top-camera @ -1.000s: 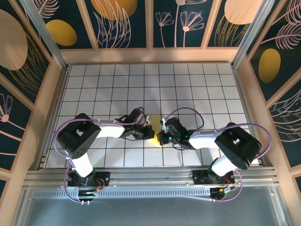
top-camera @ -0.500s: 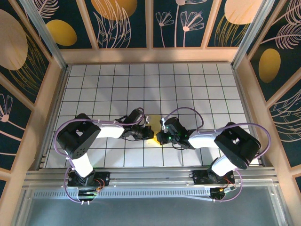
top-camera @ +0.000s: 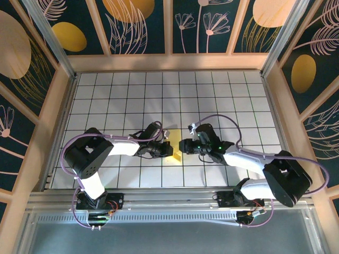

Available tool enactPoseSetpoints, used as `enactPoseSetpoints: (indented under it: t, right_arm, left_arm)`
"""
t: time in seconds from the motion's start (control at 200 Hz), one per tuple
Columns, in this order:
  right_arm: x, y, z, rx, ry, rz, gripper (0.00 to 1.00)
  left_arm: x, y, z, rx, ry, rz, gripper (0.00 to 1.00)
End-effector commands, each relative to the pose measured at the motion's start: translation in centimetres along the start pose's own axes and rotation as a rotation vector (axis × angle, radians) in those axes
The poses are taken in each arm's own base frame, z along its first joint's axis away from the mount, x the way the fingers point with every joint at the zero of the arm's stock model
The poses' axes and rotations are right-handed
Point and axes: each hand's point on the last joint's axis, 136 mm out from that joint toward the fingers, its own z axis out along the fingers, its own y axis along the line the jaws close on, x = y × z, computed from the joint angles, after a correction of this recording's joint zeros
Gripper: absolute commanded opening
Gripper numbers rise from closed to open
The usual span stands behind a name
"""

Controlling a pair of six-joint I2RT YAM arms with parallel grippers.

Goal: Fold a paper plane with a square sheet of paper (fold left side to right side)
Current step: Third fold the triangle at the center of the table.

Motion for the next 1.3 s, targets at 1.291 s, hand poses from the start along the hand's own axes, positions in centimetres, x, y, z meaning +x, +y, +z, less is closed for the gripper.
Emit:
enactPoseSetpoints:
  t: [1.291]
  right_arm:
    - [9.6,-2.2,3.0,-0.005,0.338,0.213,0.0]
  left_arm:
    - [0.8,1.7,-0.1,-0.074,0.006,-0.041,0.03]
